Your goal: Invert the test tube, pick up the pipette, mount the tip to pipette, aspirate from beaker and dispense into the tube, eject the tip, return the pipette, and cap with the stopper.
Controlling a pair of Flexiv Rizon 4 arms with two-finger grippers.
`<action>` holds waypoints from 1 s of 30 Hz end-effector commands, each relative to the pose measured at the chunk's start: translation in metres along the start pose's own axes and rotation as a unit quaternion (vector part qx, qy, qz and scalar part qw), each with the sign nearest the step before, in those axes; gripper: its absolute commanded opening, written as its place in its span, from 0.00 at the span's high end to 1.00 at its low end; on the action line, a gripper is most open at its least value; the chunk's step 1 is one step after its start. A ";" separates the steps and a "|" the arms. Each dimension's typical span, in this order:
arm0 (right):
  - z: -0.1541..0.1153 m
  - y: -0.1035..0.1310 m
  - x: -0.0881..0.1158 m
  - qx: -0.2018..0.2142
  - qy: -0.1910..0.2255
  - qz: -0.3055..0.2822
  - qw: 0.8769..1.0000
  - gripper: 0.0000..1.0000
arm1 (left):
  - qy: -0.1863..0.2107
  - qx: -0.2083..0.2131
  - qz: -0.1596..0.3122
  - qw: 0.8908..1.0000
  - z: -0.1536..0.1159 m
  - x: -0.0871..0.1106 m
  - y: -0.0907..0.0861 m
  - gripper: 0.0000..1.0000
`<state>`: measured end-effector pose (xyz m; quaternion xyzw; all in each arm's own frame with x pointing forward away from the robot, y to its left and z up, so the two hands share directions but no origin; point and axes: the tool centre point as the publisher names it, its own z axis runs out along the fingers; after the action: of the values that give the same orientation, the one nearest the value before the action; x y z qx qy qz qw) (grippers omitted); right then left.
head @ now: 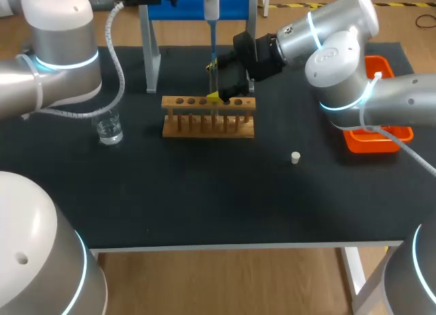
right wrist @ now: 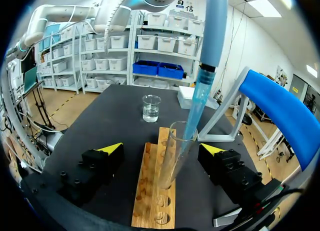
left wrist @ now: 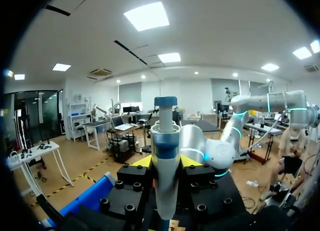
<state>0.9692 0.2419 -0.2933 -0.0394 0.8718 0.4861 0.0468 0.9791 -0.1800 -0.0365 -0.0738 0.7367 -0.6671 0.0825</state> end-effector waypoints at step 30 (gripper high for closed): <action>-0.001 0.001 0.000 0.002 0.002 0.000 1.000 0.00 | 0.002 0.001 -0.008 1.000 0.000 -0.002 0.009 1.00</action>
<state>0.9692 0.2419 -0.2933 -0.0394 0.8718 0.4861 0.0468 0.9796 -0.1794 -0.0445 -0.0797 0.7367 -0.6672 0.0762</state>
